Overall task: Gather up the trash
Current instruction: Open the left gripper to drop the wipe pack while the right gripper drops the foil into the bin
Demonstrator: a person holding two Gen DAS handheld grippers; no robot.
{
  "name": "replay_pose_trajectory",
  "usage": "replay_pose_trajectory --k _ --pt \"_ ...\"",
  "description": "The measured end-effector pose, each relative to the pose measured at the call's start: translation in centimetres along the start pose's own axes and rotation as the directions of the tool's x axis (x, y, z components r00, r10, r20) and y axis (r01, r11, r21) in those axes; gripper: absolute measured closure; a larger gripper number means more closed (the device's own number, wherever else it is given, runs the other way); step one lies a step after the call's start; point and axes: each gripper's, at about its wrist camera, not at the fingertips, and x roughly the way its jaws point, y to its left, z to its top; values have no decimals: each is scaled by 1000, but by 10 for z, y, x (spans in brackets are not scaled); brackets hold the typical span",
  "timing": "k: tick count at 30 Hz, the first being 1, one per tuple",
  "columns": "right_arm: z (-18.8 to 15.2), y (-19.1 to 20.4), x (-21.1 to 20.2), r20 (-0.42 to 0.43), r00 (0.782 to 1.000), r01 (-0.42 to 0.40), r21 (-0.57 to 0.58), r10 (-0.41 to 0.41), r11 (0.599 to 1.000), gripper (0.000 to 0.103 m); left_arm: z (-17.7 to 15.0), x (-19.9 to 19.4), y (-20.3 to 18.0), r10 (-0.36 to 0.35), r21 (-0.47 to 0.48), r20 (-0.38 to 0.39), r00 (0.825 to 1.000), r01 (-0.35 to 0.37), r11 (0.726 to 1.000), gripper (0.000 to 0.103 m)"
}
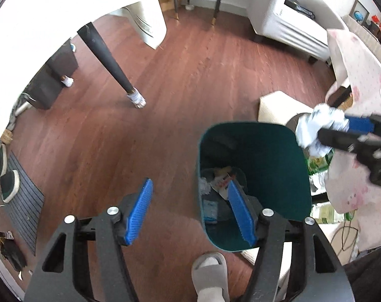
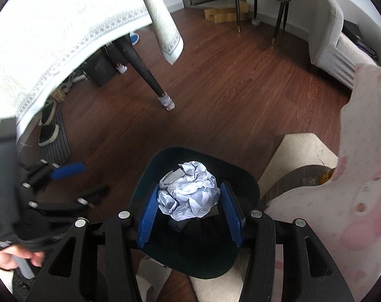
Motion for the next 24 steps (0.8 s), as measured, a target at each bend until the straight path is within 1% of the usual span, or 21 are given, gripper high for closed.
replay_pose_trajectory --k 4,7,9,10,11,13,17,19,24 --pt "-4 3 15 -30 1000 4 -4 -4 1000 53 5 -18 7 -13 -8 51 999 13 1000 42" --pt "-7 4 24 -37 999 4 -15 -5 1000 53 9 -34 9 -3 6 100 995 2 1000 44" --pt "-11 5 31 -44 999 6 -15 -7 1000 53 11 -42 9 -2 1 117 993 2 1000 47" --pt "-13 5 34 -48 999 10 -17 -11 1000 53 14 -48 10 -8 -13 124 992 10 1000 51" --pt "-15 5 36 -47 999 15 -17 -16 1000 53 15 -52 9 -19 -23 134 991 23 999 52" --pt "-21 4 43 -65 998 21 -20 -22 1000 53 21 -64 7 -38 -30 166 985 44 999 53" --pt "-30 1 55 -93 995 26 -39 -29 999 53 31 -87 -1 -50 -9 226 973 54 999 59" --pt "-34 0 60 -101 994 31 -49 -36 998 52 34 -96 -7 -69 5 245 967 70 998 63" --pt "-44 -1 72 -140 988 52 -85 -64 995 52 40 -113 -24 -102 59 279 955 89 994 67"
